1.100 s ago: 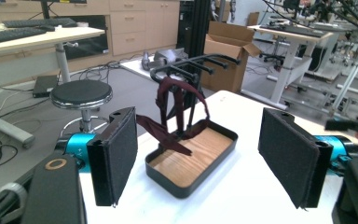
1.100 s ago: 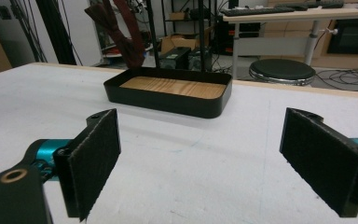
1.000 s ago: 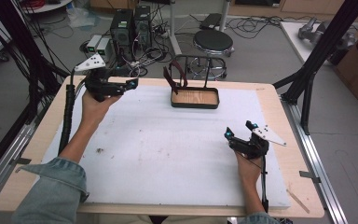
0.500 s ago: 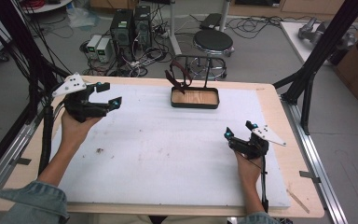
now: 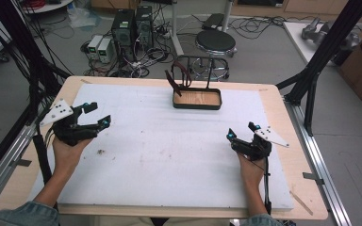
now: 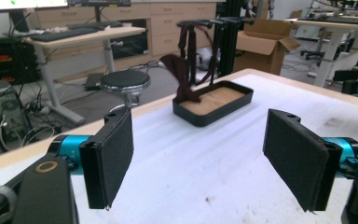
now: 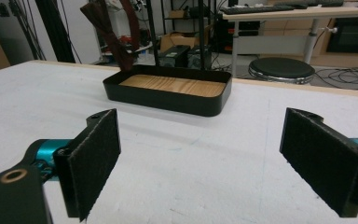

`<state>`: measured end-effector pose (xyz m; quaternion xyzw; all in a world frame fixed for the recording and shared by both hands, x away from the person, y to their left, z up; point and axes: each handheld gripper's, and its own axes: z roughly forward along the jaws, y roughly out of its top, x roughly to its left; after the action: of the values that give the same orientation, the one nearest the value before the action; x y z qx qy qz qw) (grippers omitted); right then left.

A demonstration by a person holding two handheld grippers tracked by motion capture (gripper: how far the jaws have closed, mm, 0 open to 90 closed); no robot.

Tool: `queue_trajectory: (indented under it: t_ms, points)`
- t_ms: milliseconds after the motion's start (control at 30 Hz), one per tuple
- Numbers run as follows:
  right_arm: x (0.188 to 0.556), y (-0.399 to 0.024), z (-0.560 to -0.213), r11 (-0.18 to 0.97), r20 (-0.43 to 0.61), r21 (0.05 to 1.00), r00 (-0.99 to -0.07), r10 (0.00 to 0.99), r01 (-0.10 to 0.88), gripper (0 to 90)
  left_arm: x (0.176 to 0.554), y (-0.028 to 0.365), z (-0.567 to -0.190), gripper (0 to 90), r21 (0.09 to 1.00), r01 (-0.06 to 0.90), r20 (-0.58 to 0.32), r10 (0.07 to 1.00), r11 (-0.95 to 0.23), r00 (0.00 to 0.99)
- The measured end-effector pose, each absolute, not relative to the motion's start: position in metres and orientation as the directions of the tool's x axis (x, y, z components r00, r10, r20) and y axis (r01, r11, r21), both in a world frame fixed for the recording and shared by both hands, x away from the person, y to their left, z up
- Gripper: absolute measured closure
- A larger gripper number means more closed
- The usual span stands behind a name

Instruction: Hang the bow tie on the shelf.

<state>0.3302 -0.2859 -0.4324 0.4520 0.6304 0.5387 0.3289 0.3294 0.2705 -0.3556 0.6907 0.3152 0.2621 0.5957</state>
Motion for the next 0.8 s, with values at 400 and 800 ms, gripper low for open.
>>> queue_trajectory:
  t_ms: [400,800]
  points:
    - [0.330,-0.286,-0.432,0.011,0.073,0.976,-0.375,0.924,0.216,11.5,0.303,0.277,-0.387,24.1,0.982,0.131,0.029,0.800,-0.134,0.599]
    - [0.330,-0.286,-0.432,0.011,0.074,0.976,-0.373,0.925,0.219,11.5,0.302,0.277,-0.403,24.1,0.972,0.161,0.045,0.814,-0.168,0.579]
